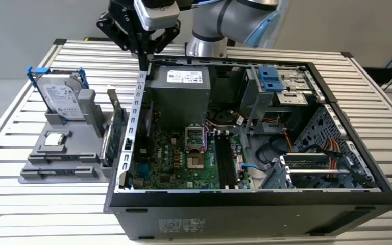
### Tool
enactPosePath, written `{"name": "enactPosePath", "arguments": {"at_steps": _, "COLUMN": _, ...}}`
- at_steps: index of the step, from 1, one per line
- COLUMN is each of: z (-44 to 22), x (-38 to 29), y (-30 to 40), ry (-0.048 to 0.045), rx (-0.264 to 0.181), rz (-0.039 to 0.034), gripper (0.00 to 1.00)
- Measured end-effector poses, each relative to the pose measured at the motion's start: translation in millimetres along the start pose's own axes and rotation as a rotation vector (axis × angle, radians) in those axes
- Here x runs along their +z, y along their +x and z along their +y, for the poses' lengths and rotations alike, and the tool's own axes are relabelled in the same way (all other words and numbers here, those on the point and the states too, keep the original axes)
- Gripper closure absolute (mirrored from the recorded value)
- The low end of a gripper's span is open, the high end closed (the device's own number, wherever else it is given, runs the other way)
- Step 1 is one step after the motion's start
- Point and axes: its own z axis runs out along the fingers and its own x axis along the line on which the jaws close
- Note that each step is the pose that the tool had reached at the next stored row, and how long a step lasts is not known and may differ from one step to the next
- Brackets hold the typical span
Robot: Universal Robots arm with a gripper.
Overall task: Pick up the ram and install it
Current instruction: 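Reach for the ram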
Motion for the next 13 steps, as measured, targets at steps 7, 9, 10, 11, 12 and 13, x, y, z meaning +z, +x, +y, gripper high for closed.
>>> {"name": "enactPosePath", "arguments": {"at_steps": 7, "z": -0.2, "x": 0.0, "y": 4.0, "ry": 0.0001, "rx": 0.000, "rz": 0.0000, "gripper": 1.00}}
{"name": "enactPosePath", "arguments": {"at_steps": 9, "z": -0.4, "x": 0.0, "y": 5.1, "ry": -0.0001, "rx": 0.000, "rz": 0.0000, "gripper": 1.00}}
{"name": "enactPosePath", "arguments": {"at_steps": 10, "z": -0.4, "x": 0.0, "y": 5.7, "ry": 0.0000, "rx": 0.000, "rz": 0.0000, "gripper": 1.00}}
{"name": "enactPosePath", "arguments": {"at_steps": 11, "z": -0.4, "x": 0.0, "y": 6.4, "ry": 0.0000, "rx": 0.000, "rz": 0.0000, "gripper": 1.00}}
{"name": "enactPosePath", "arguments": {"at_steps": 12, "z": -0.5, "x": 0.0, "y": 7.1, "ry": 0.0000, "rx": 0.000, "rz": 0.0000, "gripper": 1.00}}
{"name": "enactPosePath", "arguments": {"at_steps": 13, "z": -0.5, "x": 0.0, "y": 7.7, "ry": 0.0000, "rx": 0.000, "rz": 0.0000, "gripper": 1.00}}
